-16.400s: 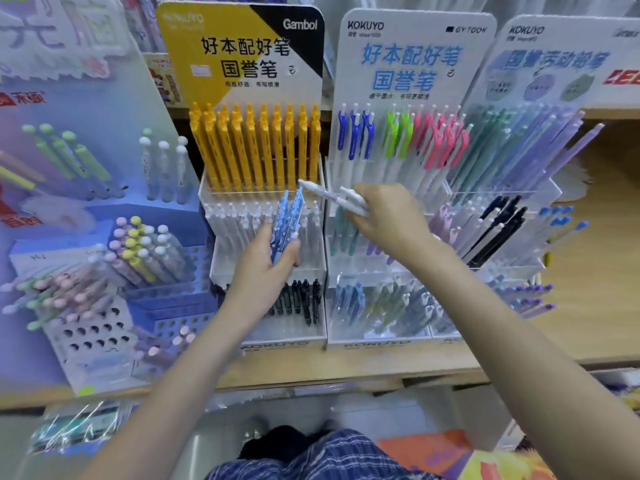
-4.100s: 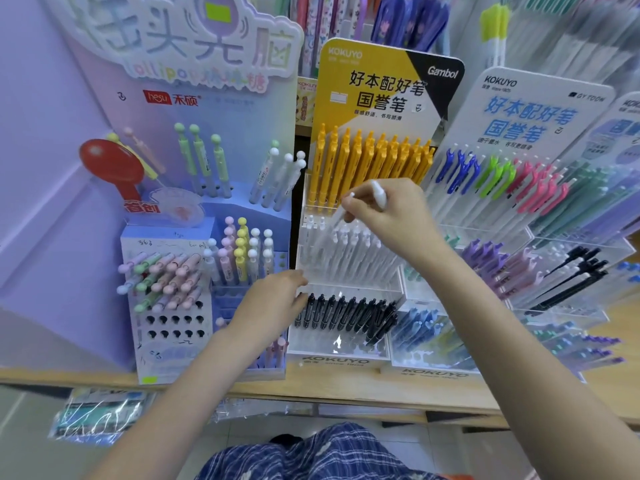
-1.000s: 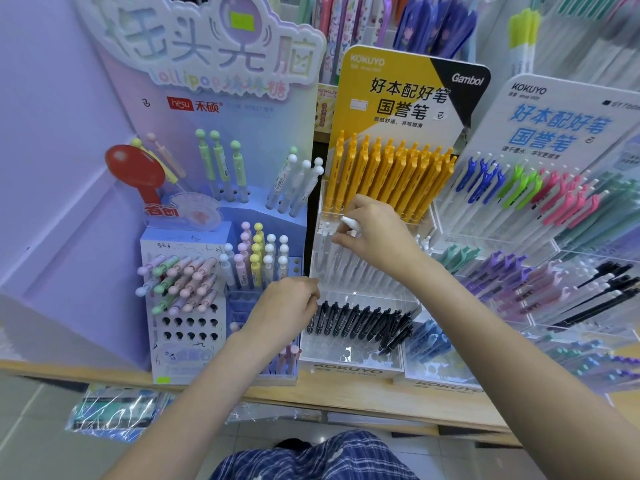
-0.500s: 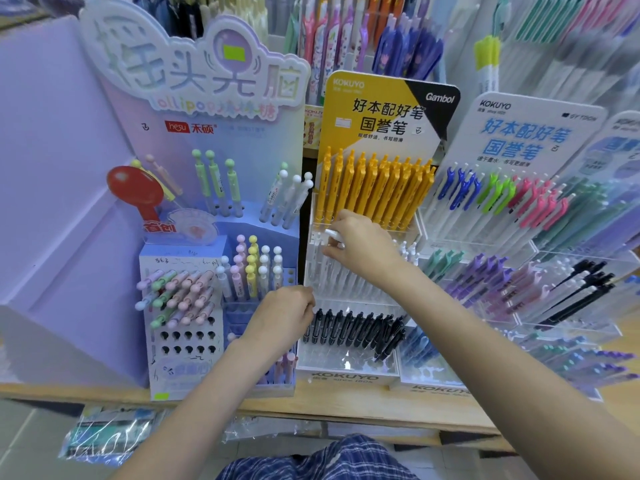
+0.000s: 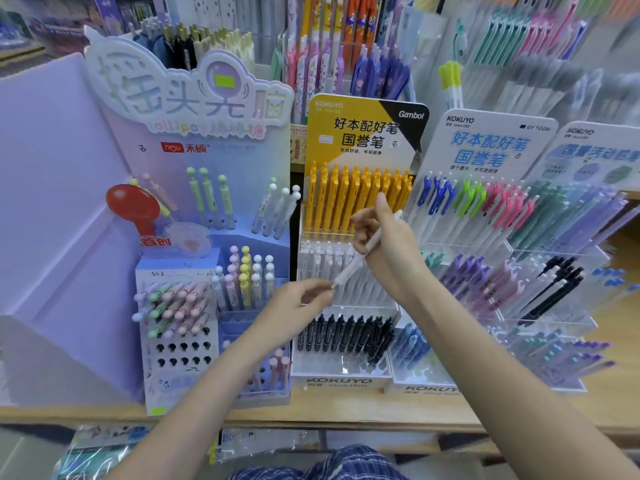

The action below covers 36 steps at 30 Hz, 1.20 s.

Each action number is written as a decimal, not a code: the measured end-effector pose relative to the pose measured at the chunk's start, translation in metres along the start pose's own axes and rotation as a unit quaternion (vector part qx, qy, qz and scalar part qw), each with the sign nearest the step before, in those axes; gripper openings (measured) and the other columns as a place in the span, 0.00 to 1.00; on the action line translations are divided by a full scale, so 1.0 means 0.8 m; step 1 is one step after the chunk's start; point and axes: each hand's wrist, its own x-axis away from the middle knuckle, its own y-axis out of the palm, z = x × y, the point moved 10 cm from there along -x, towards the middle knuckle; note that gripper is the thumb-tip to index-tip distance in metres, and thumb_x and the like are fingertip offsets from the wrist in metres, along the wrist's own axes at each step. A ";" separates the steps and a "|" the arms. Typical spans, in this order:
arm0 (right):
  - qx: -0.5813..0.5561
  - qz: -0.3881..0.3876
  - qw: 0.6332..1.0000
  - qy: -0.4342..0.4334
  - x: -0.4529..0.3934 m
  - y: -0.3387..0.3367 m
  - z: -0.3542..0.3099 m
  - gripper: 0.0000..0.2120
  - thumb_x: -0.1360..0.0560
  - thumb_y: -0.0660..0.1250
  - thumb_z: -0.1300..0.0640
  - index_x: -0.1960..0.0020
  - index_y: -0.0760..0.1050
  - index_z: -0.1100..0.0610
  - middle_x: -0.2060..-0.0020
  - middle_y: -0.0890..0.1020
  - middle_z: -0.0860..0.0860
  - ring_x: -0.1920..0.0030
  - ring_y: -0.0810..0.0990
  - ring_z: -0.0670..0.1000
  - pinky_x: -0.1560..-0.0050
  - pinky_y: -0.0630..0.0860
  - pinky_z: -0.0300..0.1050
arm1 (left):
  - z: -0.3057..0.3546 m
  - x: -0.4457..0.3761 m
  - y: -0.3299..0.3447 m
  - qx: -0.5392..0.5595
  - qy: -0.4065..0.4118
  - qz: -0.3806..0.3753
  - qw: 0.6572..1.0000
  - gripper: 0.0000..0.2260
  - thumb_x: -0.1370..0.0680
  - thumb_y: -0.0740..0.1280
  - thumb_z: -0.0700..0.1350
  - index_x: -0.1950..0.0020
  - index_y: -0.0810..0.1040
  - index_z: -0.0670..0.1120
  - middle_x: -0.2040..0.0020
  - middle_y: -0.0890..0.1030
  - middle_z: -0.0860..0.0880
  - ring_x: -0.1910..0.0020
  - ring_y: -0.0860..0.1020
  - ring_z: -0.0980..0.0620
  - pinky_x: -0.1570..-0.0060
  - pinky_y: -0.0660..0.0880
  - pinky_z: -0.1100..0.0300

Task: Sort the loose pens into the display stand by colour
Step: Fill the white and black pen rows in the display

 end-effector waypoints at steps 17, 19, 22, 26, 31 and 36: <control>0.195 -0.046 0.977 0.076 0.039 -0.053 0.019 0.07 0.32 0.69 0.57 0.55 0.80 0.56 0.59 0.83 0.49 0.58 0.79 0.47 0.55 0.77 0.36 | -0.004 0.012 -0.082 0.300 -0.026 0.182 0.936 0.05 0.26 0.67 0.37 0.56 0.81 0.44 0.67 0.82 0.52 0.66 0.79 0.59 0.61 0.76 0.70; 0.425 -0.101 0.900 -0.008 0.036 -0.022 0.005 0.07 0.30 0.71 0.57 0.52 0.79 0.53 0.59 0.82 0.46 0.60 0.78 0.44 0.57 0.76 0.34 | 0.008 0.008 -0.091 0.196 -0.010 0.188 0.962 0.05 0.27 0.68 0.38 0.59 0.82 0.47 0.69 0.82 0.53 0.68 0.79 0.59 0.62 0.76 0.70; 0.585 -0.179 0.780 -0.129 0.035 0.050 0.011 0.11 0.29 0.71 0.54 0.47 0.78 0.55 0.59 0.80 0.44 0.63 0.75 0.41 0.58 0.75 0.32 | 0.036 0.003 -0.084 0.084 0.028 0.193 0.977 0.05 0.26 0.70 0.41 0.61 0.82 0.49 0.69 0.82 0.53 0.69 0.79 0.60 0.63 0.77 0.70; 0.618 -0.184 0.740 -0.192 0.029 0.079 0.008 0.12 0.26 0.69 0.56 0.44 0.74 0.57 0.58 0.81 0.49 0.61 0.78 0.46 0.54 0.78 0.43 | 0.036 0.008 -0.092 0.110 0.035 0.209 0.971 0.03 0.25 0.68 0.42 0.54 0.81 0.46 0.63 0.82 0.50 0.66 0.80 0.60 0.59 0.78 0.68; 0.538 -0.147 0.805 -0.200 0.010 0.065 -0.018 0.16 0.26 0.69 0.60 0.40 0.72 0.57 0.59 0.82 0.53 0.63 0.83 0.46 0.56 0.81 0.42 | -0.002 0.017 -0.068 -0.116 0.026 0.137 0.983 0.10 0.22 0.64 0.41 0.43 0.79 0.45 0.49 0.82 0.50 0.50 0.79 0.57 0.50 0.71 0.73; 0.570 -0.146 0.760 -0.276 0.002 0.091 -0.017 0.14 0.27 0.69 0.59 0.42 0.77 0.62 0.55 0.84 0.56 0.55 0.83 0.52 0.49 0.79 0.47 | -0.043 0.009 -0.008 -0.297 -0.020 -0.006 0.955 0.15 0.20 0.59 0.42 0.35 0.74 0.43 0.31 0.72 0.49 0.36 0.73 0.49 0.38 0.69 0.57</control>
